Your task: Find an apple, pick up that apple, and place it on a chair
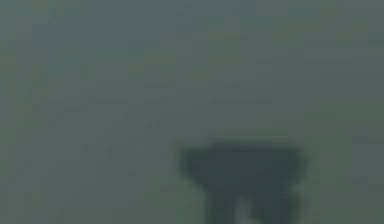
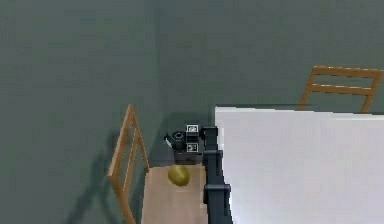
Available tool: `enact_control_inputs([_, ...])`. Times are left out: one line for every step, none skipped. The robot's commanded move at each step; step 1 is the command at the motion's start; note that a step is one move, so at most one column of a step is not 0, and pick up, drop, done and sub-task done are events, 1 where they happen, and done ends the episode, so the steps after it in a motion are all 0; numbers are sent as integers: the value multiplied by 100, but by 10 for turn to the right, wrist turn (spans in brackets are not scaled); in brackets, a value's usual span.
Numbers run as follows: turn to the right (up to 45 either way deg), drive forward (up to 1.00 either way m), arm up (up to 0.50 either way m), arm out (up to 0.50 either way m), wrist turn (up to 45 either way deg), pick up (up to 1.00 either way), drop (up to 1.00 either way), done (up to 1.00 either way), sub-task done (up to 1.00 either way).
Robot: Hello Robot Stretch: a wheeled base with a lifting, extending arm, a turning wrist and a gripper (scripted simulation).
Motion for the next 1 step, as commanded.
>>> enact_control_inputs([0, 0, 0, -8, 0, 0, 0, 0, 0])
